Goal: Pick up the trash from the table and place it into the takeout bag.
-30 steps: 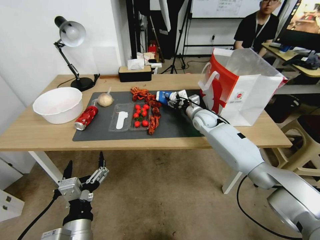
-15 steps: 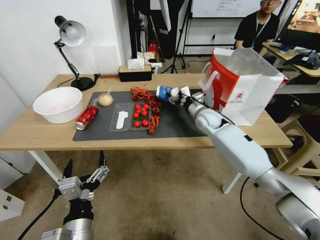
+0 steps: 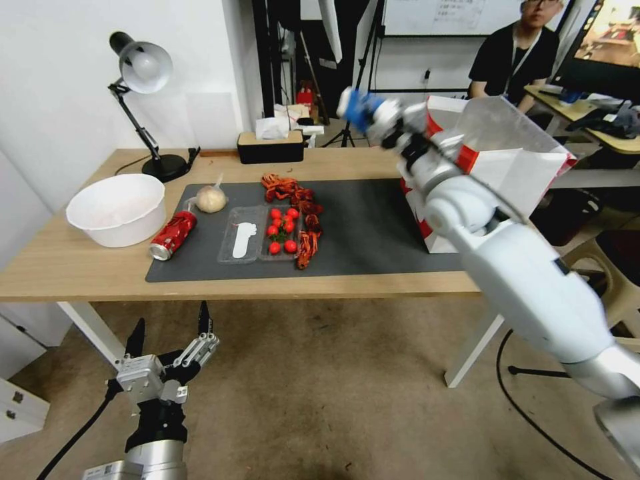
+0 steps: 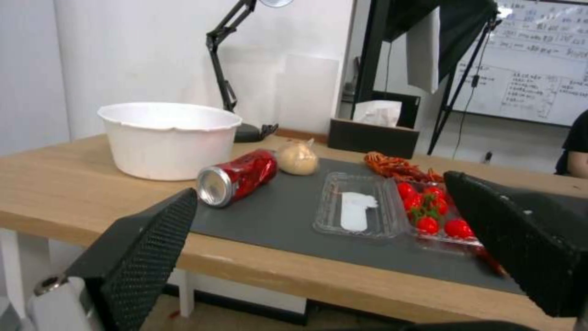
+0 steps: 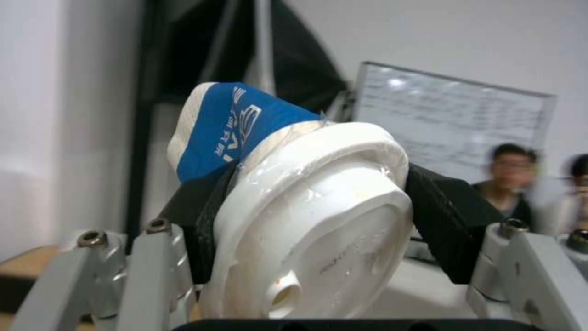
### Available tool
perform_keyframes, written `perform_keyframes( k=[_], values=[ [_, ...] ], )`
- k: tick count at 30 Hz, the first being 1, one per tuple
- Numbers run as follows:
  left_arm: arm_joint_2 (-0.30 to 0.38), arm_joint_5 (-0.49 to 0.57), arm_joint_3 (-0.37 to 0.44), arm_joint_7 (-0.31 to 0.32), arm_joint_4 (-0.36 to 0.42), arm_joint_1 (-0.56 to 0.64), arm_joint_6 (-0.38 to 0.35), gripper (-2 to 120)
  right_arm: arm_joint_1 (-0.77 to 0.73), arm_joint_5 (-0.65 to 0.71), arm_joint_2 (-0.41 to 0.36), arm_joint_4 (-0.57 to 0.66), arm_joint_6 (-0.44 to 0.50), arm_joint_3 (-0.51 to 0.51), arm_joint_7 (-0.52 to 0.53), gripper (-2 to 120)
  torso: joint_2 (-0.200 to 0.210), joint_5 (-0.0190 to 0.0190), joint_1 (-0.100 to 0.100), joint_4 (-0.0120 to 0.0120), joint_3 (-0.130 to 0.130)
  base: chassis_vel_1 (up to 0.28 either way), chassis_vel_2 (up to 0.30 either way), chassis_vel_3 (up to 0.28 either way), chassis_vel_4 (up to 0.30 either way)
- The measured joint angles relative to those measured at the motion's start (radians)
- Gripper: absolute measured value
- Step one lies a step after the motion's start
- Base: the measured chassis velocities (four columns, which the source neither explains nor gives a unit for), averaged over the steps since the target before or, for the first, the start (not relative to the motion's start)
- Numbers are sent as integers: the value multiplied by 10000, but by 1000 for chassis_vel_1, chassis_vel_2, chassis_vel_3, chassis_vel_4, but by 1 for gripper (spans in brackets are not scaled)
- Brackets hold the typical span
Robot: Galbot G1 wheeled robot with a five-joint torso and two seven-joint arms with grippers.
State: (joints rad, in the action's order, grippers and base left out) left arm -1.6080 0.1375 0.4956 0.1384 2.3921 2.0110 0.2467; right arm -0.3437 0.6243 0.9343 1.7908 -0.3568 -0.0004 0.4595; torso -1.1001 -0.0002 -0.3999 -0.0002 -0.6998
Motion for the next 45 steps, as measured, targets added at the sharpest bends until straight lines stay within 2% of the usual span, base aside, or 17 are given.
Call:
perform_keyframes(
  k=[6, 10, 15, 17, 19, 22, 26, 34, 45],
  values=[
    [0, -123, -137, 3, -8, 55, 73, 100, -237, 46, -998, 151, -494, 560, 727, 62, 0, 5, 1, -1, 0, 0, 0, 0, 0],
    [0, -185, -218, 12, -81, 46, 75, 100, -598, -8, -1171, 18, -553, 665, 841, 62, 1, 6, 0, 0, -1, 0, 0, 0, 0],
    [0, -219, -231, 16, -142, 34, 76, 100, -759, -45, -1145, -68, -592, 678, 906, 62, 1, 4, 0, 2, -1, 0, 0, 0, 0],
    [0, -224, -205, 23, -119, 64, 70, 100, -806, -66, -1084, -142, -608, 702, 935, 72, 1, 2, 0, 3, -1, 0, 0, 0, 0],
    [0, -224, -174, 27, -108, 70, 66, 100, -806, -71, -1069, -151, -608, 702, 936, 76, 1, 2, 0, 3, -1, 0, 0, 0, 0],
    [0, -220, -125, 38, -103, 91, 64, 100, -806, -105, -993, -176, -607, 692, 937, 91, 1, 1, 0, 3, -1, 0, 0, 0, 0],
    [0, -218, -124, 38, -78, 92, 58, 100, -894, -169, -912, -145, -603, 635, 935, 99, 1, 3, -1, 2, -2, 0, 0, 0, 0],
    [0, -207, -118, 61, -76, 89, 58, 100, -1167, -209, -883, 93, -529, 584, 827, 100, 1, 1, 0, 2, -2, 0, 0, 0, 0],
    [0, -180, -80, 173, -80, 13, 2, 100, -1745, 1956, -855, 1517, 340, 572, 513, 100, 0, 0, 0, 3, -2, 0, 0, 0, 0]
  ],
)
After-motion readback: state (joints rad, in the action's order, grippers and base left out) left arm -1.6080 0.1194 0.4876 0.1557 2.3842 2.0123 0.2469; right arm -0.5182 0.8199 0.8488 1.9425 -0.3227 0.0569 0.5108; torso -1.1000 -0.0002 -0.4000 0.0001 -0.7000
